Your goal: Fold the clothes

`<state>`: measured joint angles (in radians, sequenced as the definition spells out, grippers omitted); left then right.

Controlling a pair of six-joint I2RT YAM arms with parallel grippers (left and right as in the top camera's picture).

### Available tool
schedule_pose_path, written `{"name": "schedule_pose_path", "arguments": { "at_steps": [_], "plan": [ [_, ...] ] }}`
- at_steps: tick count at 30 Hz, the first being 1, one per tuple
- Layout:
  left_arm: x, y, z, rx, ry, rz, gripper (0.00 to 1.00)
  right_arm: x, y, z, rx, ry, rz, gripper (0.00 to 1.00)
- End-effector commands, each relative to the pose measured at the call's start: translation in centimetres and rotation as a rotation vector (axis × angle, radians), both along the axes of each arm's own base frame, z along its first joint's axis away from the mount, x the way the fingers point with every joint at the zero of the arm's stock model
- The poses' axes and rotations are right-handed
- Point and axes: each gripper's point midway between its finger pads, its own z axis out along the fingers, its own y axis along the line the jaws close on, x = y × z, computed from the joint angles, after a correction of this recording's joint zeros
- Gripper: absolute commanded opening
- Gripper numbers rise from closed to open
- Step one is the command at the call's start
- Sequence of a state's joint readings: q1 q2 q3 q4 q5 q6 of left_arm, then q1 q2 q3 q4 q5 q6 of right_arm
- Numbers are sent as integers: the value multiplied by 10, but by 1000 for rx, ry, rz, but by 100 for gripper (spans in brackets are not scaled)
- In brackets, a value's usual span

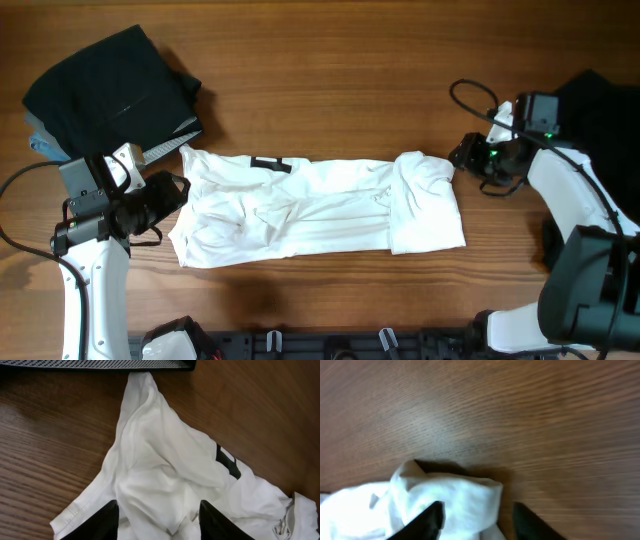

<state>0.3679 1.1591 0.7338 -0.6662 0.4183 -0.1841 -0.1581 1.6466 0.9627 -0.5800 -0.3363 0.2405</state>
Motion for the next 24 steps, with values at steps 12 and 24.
{"name": "schedule_pose_path", "arguments": {
  "at_steps": [12,24],
  "plan": [
    [1,-3,4,0,-24,-25,51,9,2,-29,36,46,-138,4],
    [0,-3,4,-1,-20,-24,51,48,16,8,59,-194,99,66]
  ]
}}
